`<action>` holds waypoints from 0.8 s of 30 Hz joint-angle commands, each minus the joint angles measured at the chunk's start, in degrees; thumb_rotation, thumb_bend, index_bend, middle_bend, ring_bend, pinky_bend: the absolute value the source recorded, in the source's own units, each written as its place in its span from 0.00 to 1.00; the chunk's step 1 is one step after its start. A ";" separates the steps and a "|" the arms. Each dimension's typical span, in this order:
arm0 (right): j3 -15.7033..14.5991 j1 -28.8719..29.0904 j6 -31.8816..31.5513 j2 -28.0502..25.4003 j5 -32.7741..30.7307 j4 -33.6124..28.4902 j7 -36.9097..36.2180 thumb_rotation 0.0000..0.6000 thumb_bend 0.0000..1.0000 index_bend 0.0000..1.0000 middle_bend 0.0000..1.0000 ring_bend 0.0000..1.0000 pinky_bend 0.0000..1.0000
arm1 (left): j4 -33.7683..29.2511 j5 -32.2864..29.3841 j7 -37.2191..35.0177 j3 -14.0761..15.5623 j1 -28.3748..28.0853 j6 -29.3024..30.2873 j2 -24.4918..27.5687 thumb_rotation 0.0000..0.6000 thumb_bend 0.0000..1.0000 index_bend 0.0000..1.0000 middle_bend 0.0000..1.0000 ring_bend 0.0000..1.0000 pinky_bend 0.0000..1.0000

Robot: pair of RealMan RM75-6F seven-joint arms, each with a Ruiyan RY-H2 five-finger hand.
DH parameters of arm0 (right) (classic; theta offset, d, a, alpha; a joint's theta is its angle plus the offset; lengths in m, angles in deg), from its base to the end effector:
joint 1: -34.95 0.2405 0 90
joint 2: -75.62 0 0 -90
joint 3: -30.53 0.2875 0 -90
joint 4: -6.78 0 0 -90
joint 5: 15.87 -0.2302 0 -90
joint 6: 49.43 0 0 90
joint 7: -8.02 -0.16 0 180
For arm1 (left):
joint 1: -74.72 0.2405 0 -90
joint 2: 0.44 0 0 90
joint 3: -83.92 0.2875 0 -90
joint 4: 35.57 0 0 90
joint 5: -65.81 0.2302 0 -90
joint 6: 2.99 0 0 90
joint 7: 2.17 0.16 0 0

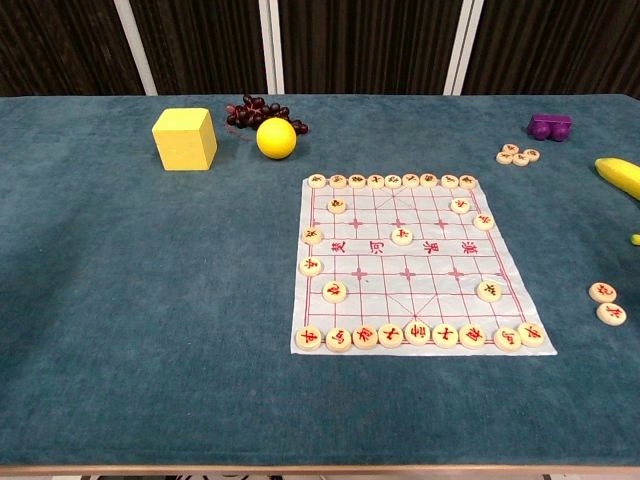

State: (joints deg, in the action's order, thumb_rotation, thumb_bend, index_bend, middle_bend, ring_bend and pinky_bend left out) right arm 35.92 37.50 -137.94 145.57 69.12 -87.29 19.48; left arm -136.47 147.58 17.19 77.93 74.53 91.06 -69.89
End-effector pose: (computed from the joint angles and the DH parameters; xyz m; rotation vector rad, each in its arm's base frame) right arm -0.3342 -0.1957 0.1326 1.3125 -0.8177 0.8711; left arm -0.3216 0.1810 0.1460 -1.1923 -0.7879 -0.8190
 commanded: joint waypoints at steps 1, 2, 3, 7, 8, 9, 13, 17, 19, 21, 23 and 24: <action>-0.02 -0.04 -0.12 0.05 0.01 -0.17 0.14 1.00 0.37 0.14 0.00 0.00 0.04 | -0.21 0.28 -0.05 0.15 0.18 0.23 0.11 1.00 0.03 0.05 0.00 0.00 0.07; -0.03 -0.10 -0.25 0.02 0.07 -0.20 0.17 1.00 0.37 0.14 0.00 0.00 0.04 | -0.29 0.34 -0.12 0.17 0.22 0.30 0.18 1.00 0.03 0.05 0.00 0.00 0.07; -0.05 -0.13 -0.35 0.00 0.13 -0.25 0.23 1.00 0.37 0.14 0.00 0.00 0.04 | -0.37 0.37 -0.16 0.18 0.26 0.36 0.25 1.00 0.03 0.05 0.00 0.00 0.07; -0.13 -0.19 -0.47 -0.02 0.27 -0.43 0.22 1.00 0.37 0.14 0.00 0.00 0.04 | -0.66 0.56 -0.28 0.20 0.44 0.69 0.44 1.00 0.03 0.05 0.00 0.00 0.07; -0.15 -0.21 -0.47 -0.03 0.26 -0.52 0.21 1.00 0.37 0.14 0.00 0.00 0.04 | -0.69 0.68 -0.40 0.24 0.47 0.76 0.48 1.00 0.03 0.05 0.00 0.00 0.07; -0.16 -0.22 -0.46 -0.04 0.25 -0.61 0.23 1.00 0.37 0.14 0.00 0.00 0.04 | -0.73 0.78 -0.53 0.28 0.49 0.78 0.52 1.00 0.03 0.05 0.00 0.00 0.07; -0.29 -0.25 -0.39 -0.21 0.32 -1.01 0.07 1.00 0.37 0.14 0.00 0.00 0.04 | -0.81 0.85 -0.77 0.34 0.56 0.77 0.67 1.00 0.03 0.05 0.00 0.00 0.07; -0.18 -0.38 -0.46 -0.39 -0.01 -1.50 -0.39 1.00 0.37 0.14 0.00 0.00 0.04 | -0.91 0.88 -0.92 0.36 0.67 0.86 0.83 1.00 0.03 0.05 0.00 0.00 0.07; -0.09 -0.41 -0.46 -0.49 -0.20 -1.54 -0.57 1.00 0.37 0.14 0.00 0.00 0.04 | -1.00 0.93 -1.00 0.34 0.73 0.98 0.89 1.00 0.03 0.05 0.00 0.00 0.07; -0.01 -0.41 -0.44 -0.52 -0.33 -1.65 -0.77 1.00 0.37 0.14 0.00 0.00 0.04 | -1.06 0.97 -1.19 0.29 0.82 1.16 0.96 1.00 0.03 0.05 0.00 0.00 0.07; 0.02 -0.42 -0.35 -0.62 -0.46 -1.72 -1.22 1.00 0.37 0.14 0.00 0.00 0.04 | -1.06 0.97 -1.22 0.28 0.87 1.23 0.98 1.00 0.03 0.05 0.00 0.00 0.07; 0.02 -0.42 -0.27 -0.70 -0.51 -1.77 -1.49 1.00 0.37 0.14 0.00 0.00 0.04 | -1.05 1.00 -1.19 0.31 0.85 1.17 0.96 1.00 0.03 0.05 0.00 0.00 0.07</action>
State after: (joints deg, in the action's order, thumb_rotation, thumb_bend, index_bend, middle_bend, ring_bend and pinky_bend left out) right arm 35.93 37.08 -138.27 144.93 68.66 -89.02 18.11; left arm -137.52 148.57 15.99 78.23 75.38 92.23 -68.92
